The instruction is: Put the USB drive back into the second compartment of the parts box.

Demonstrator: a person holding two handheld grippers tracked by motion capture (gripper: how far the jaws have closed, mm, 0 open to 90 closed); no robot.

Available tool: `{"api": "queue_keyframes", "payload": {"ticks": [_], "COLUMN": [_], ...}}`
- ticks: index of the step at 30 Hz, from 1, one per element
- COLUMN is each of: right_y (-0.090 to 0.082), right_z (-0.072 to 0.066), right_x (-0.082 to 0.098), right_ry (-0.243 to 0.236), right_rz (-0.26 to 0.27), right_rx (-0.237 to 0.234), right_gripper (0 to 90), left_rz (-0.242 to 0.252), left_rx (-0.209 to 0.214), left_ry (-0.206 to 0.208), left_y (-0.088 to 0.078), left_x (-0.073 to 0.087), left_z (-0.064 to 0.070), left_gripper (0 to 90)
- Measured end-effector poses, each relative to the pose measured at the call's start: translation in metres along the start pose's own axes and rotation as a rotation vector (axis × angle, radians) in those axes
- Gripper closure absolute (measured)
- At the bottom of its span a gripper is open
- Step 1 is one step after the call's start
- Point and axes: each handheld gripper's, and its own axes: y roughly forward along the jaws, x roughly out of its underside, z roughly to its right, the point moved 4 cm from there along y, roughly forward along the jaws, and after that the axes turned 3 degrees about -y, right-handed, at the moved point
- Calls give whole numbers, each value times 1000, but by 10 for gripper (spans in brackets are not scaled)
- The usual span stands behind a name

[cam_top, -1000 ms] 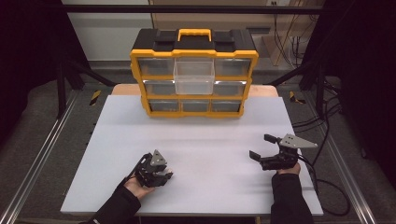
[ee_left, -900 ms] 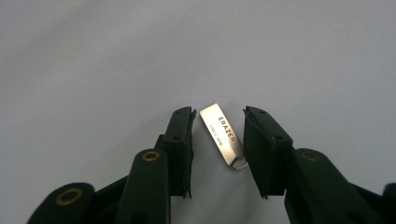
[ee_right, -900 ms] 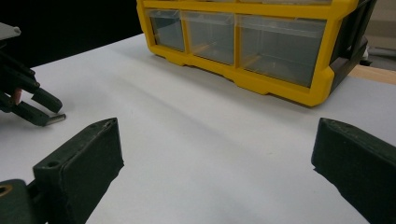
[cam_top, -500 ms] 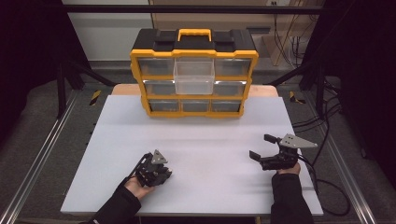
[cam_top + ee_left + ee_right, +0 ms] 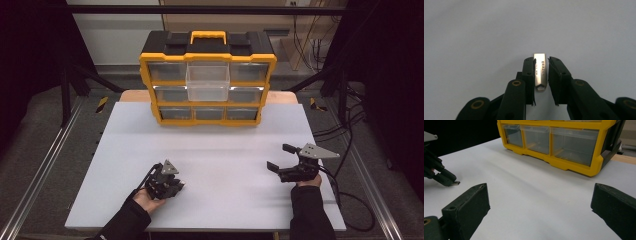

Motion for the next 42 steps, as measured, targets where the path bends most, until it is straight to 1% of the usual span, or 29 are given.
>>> {"api": "queue_keyframes", "payload": {"ticks": [5,10,16,28,32,42], "right_y": [0,0,0,1,0,1], "right_z": [0,0,0,0,0,0], "right_x": [0,0,0,0,0,0], "right_ry": [3,1,1,4,2,4], "right_rz": [2,-1,-1,-2,0,-4], "right_rx": [0,-1,-1,-3,-3,-3], "right_gripper": [21,21,21,21,21,21], "left_rz": [-1,-4,-21,-23,-16,37], "left_rx": [2,-5,-9,14,11,17], "left_ry": [-12,-15,-14,-22,-23,-15], "left_y": [1,2,2,2,0,-15], "left_x": [-1,-2,-4,-4,-4,-9], "left_z": [-1,-2,-2,-4,-5,-4], "left_gripper": [765,779,781,788,789,789]}}
